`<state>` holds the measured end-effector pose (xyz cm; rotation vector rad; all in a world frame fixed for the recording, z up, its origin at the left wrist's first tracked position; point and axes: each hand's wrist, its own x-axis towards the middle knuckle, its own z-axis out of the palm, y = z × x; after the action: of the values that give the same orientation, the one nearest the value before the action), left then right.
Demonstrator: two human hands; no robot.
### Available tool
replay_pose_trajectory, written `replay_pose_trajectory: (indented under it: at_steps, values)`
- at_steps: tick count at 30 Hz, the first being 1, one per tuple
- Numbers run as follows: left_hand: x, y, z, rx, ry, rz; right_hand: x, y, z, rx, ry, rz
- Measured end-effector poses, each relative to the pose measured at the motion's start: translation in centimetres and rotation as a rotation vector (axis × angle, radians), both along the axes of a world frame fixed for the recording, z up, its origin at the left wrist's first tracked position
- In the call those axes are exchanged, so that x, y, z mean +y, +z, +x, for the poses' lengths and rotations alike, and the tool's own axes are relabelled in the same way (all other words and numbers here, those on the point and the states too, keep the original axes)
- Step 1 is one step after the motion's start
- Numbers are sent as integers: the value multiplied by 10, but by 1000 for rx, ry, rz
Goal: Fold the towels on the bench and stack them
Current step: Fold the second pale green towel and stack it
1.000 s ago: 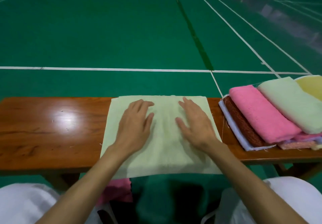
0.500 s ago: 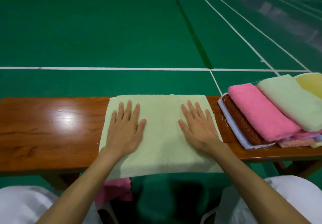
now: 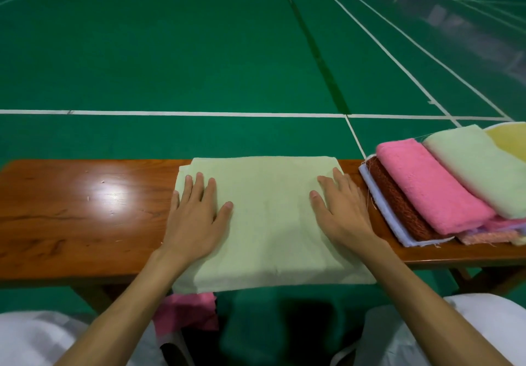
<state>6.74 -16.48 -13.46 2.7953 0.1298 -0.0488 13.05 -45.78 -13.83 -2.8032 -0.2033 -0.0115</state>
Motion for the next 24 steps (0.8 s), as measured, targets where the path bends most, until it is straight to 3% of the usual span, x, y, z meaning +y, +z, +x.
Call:
replay_pose_trajectory:
  at_steps: [3,5,9,14,18,21,24]
  values:
    - [6,9,0,-187,143,-184,1,5,5,-145,-163,100]
    - [15,13,4,-290,325,-165,0,10,13,-163,-261,63]
    - [28,15,11,-131,473,-35,-4,17,26,-42,-310,21]
    - [26,19,17,-106,444,-148,-4,17,27,-33,-262,41]
    - [36,29,17,-146,413,-418,-11,22,26,-90,-236,361]
    - [46,44,18,-58,468,-880,-13,31,24,53,-321,812]
    - [52,57,10,-6,396,-1075,-19,43,17,153,-253,1068]
